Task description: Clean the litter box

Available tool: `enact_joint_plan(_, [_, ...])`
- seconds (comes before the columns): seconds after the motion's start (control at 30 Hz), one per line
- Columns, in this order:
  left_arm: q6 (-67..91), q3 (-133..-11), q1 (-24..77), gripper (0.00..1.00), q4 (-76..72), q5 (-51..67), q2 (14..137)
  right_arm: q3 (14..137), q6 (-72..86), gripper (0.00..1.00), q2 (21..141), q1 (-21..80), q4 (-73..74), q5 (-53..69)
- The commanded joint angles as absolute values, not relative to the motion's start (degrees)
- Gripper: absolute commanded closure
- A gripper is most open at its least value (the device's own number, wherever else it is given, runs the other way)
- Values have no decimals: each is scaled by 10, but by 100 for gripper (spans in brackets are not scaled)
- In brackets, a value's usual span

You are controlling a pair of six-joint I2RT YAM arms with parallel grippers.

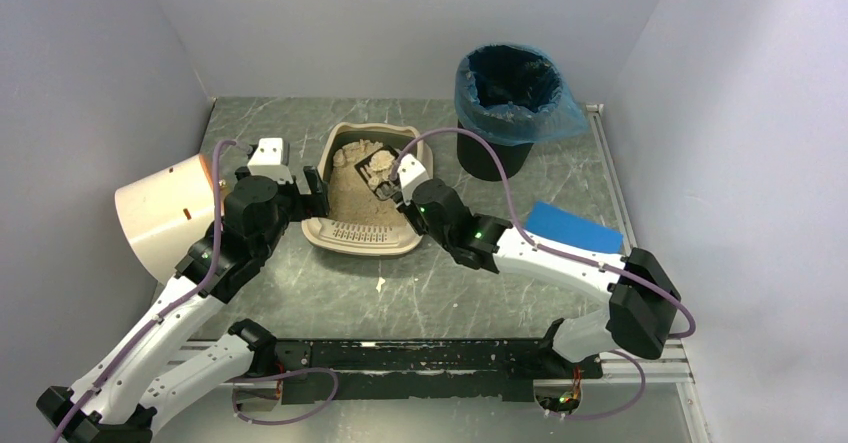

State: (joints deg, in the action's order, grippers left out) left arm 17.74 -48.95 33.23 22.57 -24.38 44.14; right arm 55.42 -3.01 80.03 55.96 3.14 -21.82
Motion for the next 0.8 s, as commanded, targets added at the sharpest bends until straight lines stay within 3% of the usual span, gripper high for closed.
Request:
enact_joint_plan(0.0, [171,-488,336,2,226,-243,437,591,-34,100,811,572,47,-236])
enact_joint_plan(0.77, [169,-487,336,2,227,-244,433,758,-1,100,820,551,206,-213])
